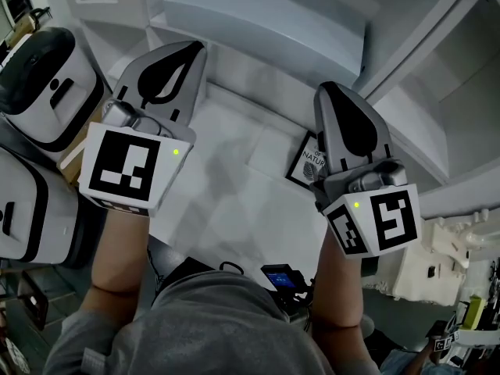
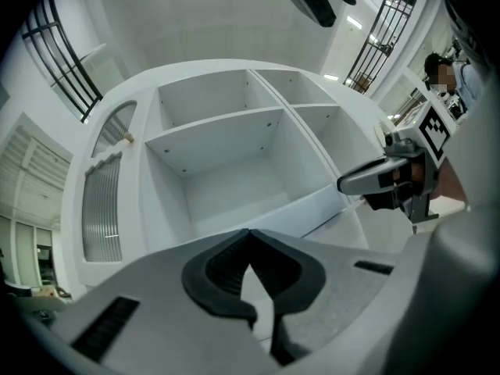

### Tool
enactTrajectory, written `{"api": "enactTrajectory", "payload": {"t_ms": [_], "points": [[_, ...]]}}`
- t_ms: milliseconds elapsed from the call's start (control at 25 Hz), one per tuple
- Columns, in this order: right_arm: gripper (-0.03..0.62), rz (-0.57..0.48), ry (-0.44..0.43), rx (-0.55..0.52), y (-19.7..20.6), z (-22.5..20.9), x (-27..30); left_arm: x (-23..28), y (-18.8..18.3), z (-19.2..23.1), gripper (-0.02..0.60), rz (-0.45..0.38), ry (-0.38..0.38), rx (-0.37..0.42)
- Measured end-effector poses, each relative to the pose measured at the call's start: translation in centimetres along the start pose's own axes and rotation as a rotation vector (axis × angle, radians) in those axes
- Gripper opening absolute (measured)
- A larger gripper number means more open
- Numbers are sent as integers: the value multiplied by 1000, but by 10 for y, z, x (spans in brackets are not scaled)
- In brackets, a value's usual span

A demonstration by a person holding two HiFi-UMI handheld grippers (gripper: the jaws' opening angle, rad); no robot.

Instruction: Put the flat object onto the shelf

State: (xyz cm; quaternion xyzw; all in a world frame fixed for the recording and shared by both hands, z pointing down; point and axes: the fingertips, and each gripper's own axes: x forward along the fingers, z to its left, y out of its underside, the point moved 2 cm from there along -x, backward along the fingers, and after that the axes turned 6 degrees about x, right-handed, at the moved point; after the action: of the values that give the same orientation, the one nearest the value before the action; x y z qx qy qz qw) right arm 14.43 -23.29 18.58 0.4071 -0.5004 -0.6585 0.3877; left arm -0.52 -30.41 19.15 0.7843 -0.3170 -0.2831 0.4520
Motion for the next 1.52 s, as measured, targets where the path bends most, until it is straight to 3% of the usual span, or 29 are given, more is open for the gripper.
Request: {"api": "enactTrajectory", "payload": {"t_ms": [640, 1120, 1520], "points": [[32, -12, -82, 30, -3, 19, -33, -72, 7, 24, 6, 70, -76, -34], [32, -76, -3, 58, 13, 17, -69, -112, 38, 19, 6, 75, -124, -114], [32, -36, -27, 94, 39, 34, -75, -125, 63, 1, 6, 81, -122, -176]]}}
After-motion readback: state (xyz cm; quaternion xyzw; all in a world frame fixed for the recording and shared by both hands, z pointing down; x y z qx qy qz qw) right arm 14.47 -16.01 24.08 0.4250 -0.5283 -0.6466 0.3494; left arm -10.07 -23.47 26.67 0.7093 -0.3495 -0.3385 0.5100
